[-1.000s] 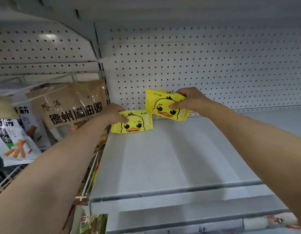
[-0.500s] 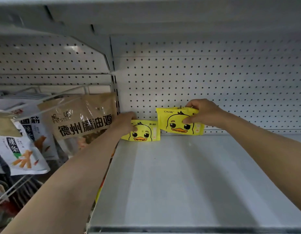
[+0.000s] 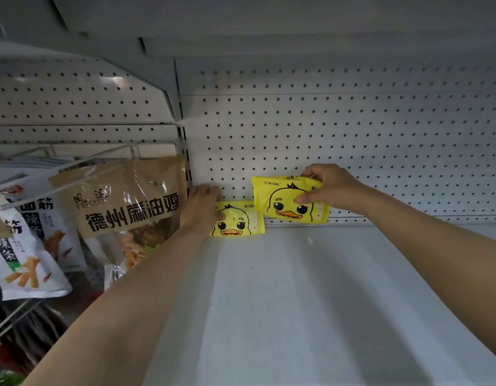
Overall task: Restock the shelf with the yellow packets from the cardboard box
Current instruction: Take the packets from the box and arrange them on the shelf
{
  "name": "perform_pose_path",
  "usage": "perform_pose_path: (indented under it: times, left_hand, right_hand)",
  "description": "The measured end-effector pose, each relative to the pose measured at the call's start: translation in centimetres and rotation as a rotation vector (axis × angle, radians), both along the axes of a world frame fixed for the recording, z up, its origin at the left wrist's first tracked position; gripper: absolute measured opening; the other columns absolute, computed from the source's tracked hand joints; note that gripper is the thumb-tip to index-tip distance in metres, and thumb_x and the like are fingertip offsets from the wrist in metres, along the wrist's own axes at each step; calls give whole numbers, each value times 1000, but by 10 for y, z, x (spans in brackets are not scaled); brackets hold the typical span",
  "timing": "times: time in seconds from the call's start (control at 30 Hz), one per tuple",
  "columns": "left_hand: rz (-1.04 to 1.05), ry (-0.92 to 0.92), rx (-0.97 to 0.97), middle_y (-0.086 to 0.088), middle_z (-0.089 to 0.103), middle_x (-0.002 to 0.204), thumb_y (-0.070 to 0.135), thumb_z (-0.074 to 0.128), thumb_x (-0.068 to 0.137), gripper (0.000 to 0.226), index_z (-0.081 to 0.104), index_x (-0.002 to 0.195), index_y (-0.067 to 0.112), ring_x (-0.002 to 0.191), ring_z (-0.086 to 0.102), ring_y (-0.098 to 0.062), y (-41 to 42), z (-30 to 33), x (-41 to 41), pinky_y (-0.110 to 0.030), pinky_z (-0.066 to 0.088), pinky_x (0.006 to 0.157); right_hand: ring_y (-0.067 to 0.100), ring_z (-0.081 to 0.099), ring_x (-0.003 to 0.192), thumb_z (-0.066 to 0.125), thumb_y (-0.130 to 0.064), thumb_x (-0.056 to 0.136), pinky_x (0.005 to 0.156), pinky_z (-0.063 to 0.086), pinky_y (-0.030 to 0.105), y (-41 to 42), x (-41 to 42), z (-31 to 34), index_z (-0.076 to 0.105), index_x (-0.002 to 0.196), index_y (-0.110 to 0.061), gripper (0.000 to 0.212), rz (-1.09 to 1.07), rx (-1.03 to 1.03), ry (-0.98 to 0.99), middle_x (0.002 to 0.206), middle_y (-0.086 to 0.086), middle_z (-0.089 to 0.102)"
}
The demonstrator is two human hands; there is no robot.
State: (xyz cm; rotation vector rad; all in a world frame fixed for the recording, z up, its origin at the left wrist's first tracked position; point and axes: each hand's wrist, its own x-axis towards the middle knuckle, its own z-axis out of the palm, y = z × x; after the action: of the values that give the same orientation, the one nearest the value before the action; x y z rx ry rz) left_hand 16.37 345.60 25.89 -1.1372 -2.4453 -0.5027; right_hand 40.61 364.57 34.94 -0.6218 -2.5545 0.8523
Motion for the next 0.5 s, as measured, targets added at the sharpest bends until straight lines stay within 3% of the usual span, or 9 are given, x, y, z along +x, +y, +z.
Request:
perform_pose_path:
  times: [0.13,0.3,0.4,0.5]
  left_hand:
    - [-34,21,12,-3,54,120,29,82,71,45,59,109,18,117,42,-25,0,-1,0,-36,42,96]
    - [-31,20,34,-4,54,120,30,79,76,43,59,114,19,118,44,-26,-5,0,3,-34,36,102]
    - [-127,-97,268,-6,60,113,26,71,86,30,62,112,15,114,51,-26,-12,8,6,-34,39,99]
    - [-194,-271,465,2,64,112,36,68,88,28,63,110,20,107,57,-11,-26,23,11,-30,46,92]
  right_hand:
    - [12,66,91,90,-27,67,82,53,31,0,-3,-3,66,104,-24,44,-6,-16,11,99,-6,70]
    - [12,66,91,89,-25,69,80,52,29,-4,-8,-5,66,105,-23,44,25,-26,-4,99,-6,70]
    - [12,66,90,89,-26,69,79,53,29,-9,-14,-6,65,107,-23,45,48,-8,-30,99,-6,70]
    - [6,60,84,89,-28,69,69,46,22,-17,-23,-7,63,103,-27,43,80,46,-70,97,-10,66]
